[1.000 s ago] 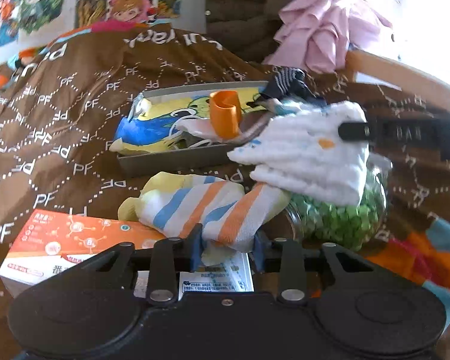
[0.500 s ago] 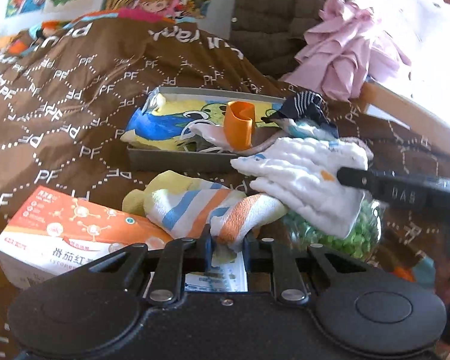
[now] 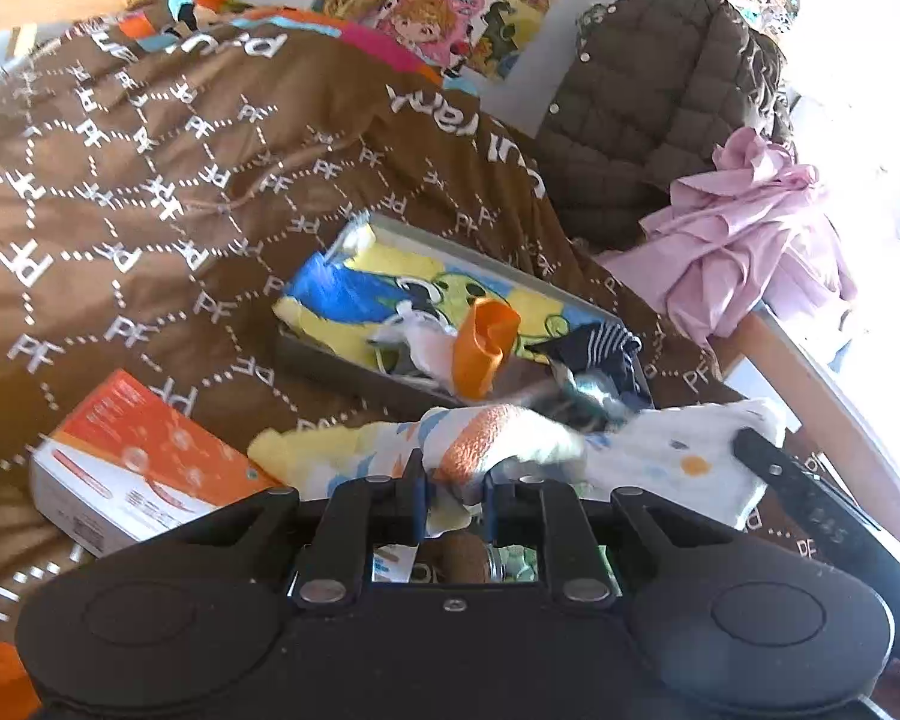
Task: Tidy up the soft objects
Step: 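Carry the striped cloth over the tray with left tool while right tool carries the towel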
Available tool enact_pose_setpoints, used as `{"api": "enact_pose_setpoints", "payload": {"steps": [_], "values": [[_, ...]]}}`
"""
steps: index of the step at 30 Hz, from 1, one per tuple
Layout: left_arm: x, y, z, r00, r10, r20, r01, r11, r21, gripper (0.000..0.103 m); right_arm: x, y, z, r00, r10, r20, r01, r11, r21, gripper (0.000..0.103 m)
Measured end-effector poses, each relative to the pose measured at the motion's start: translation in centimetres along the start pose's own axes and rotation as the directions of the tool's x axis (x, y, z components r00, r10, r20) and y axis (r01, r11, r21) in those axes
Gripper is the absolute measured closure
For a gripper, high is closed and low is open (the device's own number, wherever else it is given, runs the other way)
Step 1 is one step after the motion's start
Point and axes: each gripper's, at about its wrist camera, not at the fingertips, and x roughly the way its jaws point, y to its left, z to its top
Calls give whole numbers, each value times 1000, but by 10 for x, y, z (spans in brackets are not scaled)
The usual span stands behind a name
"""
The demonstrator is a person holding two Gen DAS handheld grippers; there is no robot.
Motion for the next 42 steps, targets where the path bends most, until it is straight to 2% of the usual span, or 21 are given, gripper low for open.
{"api": "enact_pose_setpoints", "payload": {"steps": [5,9,12,16,21,24,28,32,38,42], "values": [[-9,-6,16,1000,12,26,-12,1000,13,85,-9,-9,13,999,15,35,-16,1000,18,93],[-7,-17,33,998,8,62,-14,996,87,85,-13,-11,20,998,33,55,-34,999,29,93],[-1,-20,49,996,-11,92,0,994,112,85,-12,-9,22,996,46,71,-49,998,31,93],[17,-20,72,990,-57,131,40,991,130,85,-11,-1,40,986,89,140,-92,996,13,93],[46,-15,99,973,-134,187,103,981,167,85,32,18,73,981,115,153,-108,993,-53,93],[72,-7,108,966,-156,206,127,981,149,85,67,27,82,984,103,149,-101,995,-17,93],[104,12,107,967,-152,206,137,987,85,85,113,29,76,989,109,101,-120,986,113,93],[129,35,97,975,-128,180,131,991,-4,84,144,34,56,994,105,32,-108,984,144,93],[150,55,81,993,-61,104,63,998,-19,84,169,36,34,995,74,-70,-63,986,152,93],[158,58,75,998,-21,55,20,1000,9,84,179,38,23,990,42,-131,-24,990,137,93]]}}
